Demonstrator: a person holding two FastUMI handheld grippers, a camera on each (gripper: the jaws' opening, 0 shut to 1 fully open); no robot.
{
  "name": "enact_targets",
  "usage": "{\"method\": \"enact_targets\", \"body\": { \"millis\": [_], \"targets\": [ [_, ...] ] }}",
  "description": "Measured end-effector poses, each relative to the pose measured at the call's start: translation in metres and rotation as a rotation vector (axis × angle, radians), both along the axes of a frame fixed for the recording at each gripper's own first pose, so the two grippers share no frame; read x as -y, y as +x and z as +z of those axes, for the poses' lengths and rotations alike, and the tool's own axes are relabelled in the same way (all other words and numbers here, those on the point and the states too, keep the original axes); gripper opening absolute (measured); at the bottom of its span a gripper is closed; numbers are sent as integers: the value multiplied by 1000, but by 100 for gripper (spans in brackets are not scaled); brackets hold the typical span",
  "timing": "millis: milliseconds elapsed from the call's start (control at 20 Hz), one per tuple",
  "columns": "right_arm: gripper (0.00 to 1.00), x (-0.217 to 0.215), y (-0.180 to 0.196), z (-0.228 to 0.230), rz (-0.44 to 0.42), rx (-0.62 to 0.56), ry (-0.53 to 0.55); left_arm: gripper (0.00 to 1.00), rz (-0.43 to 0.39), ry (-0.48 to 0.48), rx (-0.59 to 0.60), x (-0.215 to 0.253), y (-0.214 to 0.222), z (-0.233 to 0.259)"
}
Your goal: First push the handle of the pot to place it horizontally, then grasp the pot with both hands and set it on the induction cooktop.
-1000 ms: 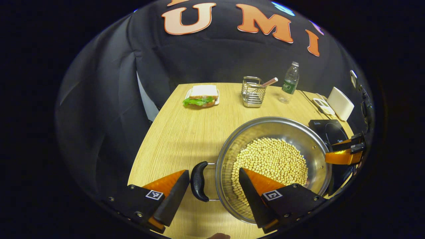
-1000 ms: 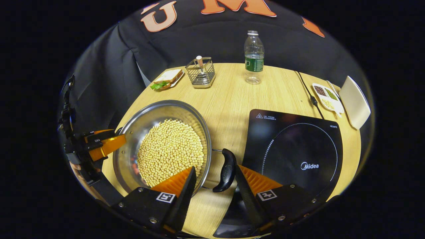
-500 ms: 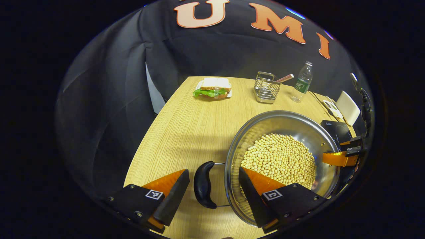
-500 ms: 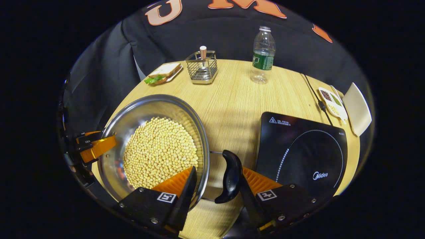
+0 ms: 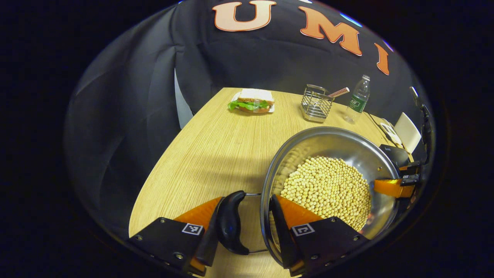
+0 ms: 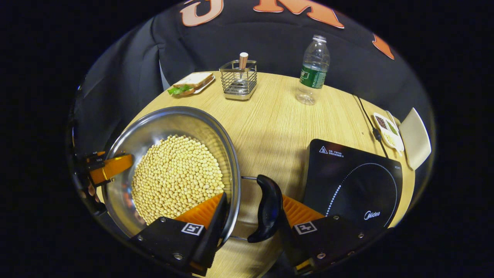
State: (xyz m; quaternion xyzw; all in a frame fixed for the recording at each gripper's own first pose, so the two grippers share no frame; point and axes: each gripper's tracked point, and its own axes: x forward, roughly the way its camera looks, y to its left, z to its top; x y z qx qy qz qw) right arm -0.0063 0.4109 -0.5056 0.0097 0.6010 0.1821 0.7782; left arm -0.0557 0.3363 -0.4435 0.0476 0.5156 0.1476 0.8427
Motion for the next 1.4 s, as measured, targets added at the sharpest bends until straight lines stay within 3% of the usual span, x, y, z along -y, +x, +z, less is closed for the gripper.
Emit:
{"method": "enact_targets", "body": {
  "millis": [150,250,300,550,800,1400],
  "targets": [
    [60,0,4,0,-8,10,11,65,19,25,15,2,1,2],
    [64,1,1,0,-9,-6,17,64,18,51,27,2,3,7],
    [59,2,2,1,-16,-11,27,64,9,61,30,3,4,9],
    [57,18,14,15,-45,55,44,64,-28,84,89,4,11,32],
    [57,57,31,37,-89,120,50,64,-64,85,131,7,17,44],
    [57,170,28,86,-177,182,12,64,-197,64,160,4,29,37]
  ]
}}
